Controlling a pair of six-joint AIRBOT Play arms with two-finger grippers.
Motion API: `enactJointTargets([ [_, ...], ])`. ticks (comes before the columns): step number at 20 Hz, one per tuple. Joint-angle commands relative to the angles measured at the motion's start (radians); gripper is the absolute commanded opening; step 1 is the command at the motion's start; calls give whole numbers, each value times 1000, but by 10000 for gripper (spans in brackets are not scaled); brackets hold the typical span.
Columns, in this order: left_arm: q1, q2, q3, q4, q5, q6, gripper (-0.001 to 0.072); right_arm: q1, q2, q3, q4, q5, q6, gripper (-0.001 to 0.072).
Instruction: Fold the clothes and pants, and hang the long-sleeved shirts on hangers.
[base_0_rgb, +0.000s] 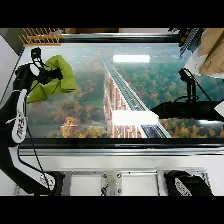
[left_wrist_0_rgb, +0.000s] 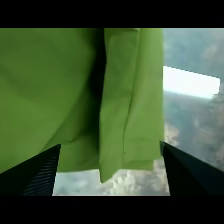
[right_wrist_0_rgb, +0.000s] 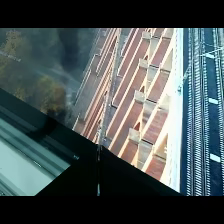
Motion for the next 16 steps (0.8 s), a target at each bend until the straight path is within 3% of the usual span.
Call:
enactJointTargets([
  [1,-1,-177,137,-21,-4,-14,688,0,-1,1,0,0,0,28],
  [6,-34,-315,296,-60,-110,-15,685,0,-1,1,0,0,0,28],
  [7,-39,-321,317,-68,-132,-16,523,0,-1,1,0,0,0,28],
  [8,-45,-321,342,-67,-164,-16,137,0,-1,1,0,0,0,28],
  [9,-52,-317,381,-67,-206,-17,4,0,-1,1,3,0,0,28],
  [13,-117,-94,342,-65,-251,2,2,0,0,1,118,1,0,28],
  [16,-249,203,159,-64,-261,31,3,-19,1,16,137,-74,-120,28],
])
